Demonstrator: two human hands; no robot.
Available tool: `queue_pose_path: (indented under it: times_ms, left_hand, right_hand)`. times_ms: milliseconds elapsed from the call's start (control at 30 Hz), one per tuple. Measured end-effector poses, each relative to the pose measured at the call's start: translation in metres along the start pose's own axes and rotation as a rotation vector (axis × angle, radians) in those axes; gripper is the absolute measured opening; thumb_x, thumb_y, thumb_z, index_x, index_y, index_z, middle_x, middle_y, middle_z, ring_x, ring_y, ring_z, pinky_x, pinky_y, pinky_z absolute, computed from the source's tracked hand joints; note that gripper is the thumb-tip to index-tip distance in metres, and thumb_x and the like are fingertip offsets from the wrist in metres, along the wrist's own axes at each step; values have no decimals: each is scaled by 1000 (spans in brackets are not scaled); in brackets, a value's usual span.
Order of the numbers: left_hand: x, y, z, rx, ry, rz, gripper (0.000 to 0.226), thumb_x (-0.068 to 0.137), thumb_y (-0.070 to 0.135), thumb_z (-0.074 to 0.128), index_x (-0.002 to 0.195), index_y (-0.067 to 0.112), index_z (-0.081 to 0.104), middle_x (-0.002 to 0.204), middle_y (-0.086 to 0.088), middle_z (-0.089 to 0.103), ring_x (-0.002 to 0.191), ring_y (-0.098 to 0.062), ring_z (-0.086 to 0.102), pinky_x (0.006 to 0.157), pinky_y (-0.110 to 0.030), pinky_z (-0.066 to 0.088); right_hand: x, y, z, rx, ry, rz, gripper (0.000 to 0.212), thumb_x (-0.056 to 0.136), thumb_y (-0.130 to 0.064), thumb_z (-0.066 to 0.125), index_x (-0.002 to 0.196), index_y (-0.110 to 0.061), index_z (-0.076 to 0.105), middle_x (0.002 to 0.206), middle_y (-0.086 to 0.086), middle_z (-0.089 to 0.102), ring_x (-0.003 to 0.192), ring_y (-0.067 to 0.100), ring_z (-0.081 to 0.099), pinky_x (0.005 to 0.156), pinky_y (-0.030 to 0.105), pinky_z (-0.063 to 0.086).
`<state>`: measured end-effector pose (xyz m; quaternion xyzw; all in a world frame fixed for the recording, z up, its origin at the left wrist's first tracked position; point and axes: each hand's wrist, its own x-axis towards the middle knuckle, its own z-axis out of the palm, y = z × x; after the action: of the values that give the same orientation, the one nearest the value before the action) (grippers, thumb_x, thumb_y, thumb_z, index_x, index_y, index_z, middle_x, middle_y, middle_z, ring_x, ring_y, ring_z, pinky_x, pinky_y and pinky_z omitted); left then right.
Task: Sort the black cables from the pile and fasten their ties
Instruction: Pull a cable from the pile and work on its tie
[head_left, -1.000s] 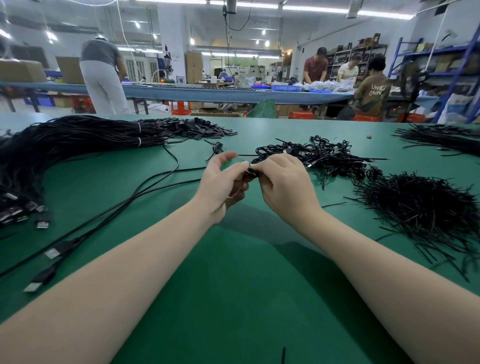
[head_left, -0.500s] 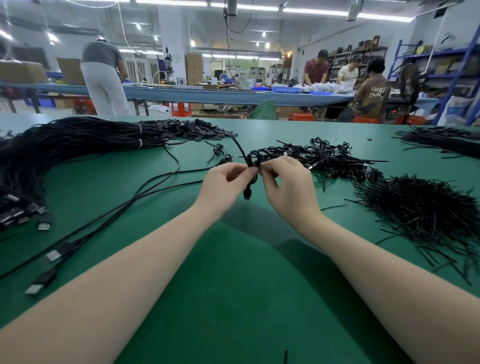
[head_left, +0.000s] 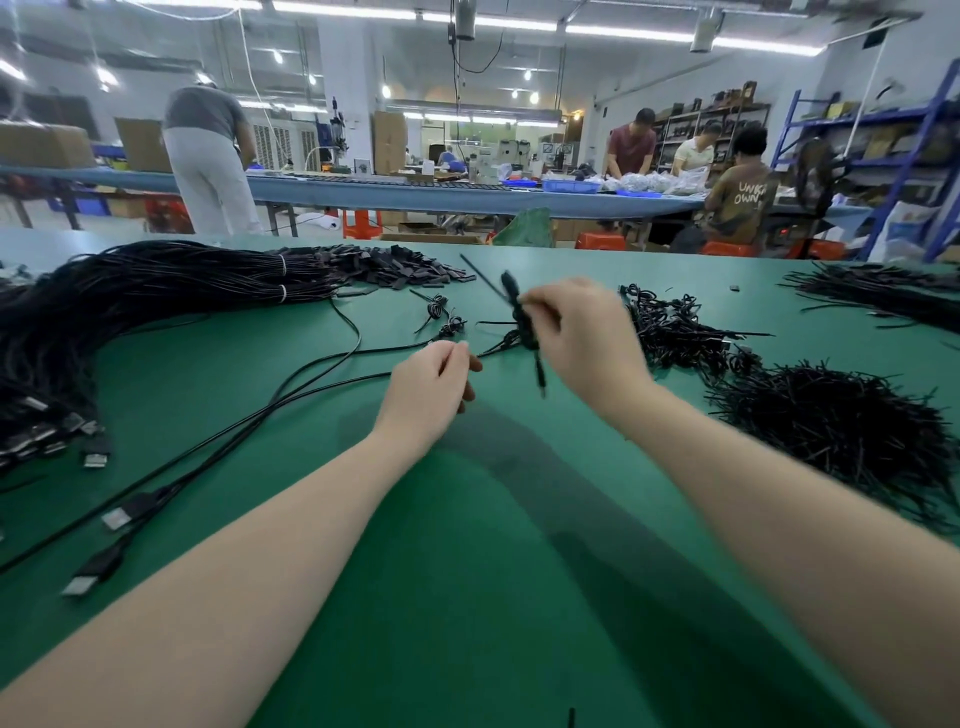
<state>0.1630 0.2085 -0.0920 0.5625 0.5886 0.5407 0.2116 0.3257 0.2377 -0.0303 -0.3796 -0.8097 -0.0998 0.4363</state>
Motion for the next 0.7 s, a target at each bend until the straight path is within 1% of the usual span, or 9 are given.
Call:
queue_pose_path:
  times_ms: [67,133,233,333,433,533,600,633,700]
  left_hand:
    - [1,-8,-5,74,18,-9,31,98,35,40,79,27,64,56,10,64,49,-4,57,59,-26,48]
    - [3,-11,-4,36,40,-58,30,98,34,40,80,28,64,56,11,64,47,-2,57,60,-26,47]
    - [7,-12,-4,28,37,-71,31,97,34,39,80,28,64,57,10,63,46,-3,56,58,-25,46]
    - [9,-14,-3,21,23,-72,31,98,35,40,79,27,64,55,10,63,45,-3,54,56,-24,44]
    - [10,-14,-2,59,2,-76,31,98,36,39,80,28,63,56,11,63,49,-5,57,61,-28,50]
    - [7,-14,-1,107,-26,-66,31,98,38,39,79,30,63,57,15,65,54,-6,60,61,-26,48]
    - [5,-13,-2,113,-28,-60,31,98,39,39,80,30,63,58,16,65,56,-6,61,61,-25,46]
    - [5,-12,-3,107,-27,-58,31,98,38,39,80,30,63,58,14,65,57,-8,61,61,-26,47]
    - [3,-11,-4,90,-24,-61,31,98,37,40,80,29,63,62,11,66,61,-10,62,64,-28,50]
  right_hand:
    - [31,25,-14,-235,-160,179,31,96,-6,47,124,-8,60,105,12,62,88,26,57,66,28,44]
    - [45,45,-35,-528,-376,350,53,93,-9,46,144,-10,34,132,20,46,118,34,46,93,40,43]
    - [36,44,-58,-468,-796,102,54,92,-38,53,142,-24,39,138,5,49,127,22,46,102,37,41]
    - [-12,-9,-46,186,-848,-111,49,78,-68,61,124,-60,47,114,-36,57,102,-18,53,79,8,51]
    - [-79,-31,33,-3,-763,-96,25,70,-23,85,88,-29,68,79,-10,63,62,-4,54,66,19,50]
    - [-39,-92,142,-366,-875,257,17,78,5,61,83,-11,55,74,12,54,70,15,57,72,31,51]
    - [-66,-80,110,-441,-890,66,11,86,0,56,92,-10,55,86,13,58,81,14,61,77,32,51]
    - [-99,-60,67,-377,-712,-84,11,96,-12,51,106,-12,55,103,9,60,96,9,61,86,29,49]
    - [-156,-80,-13,-21,-648,-314,32,104,-42,30,133,-38,41,135,-14,48,123,-6,45,105,19,31]
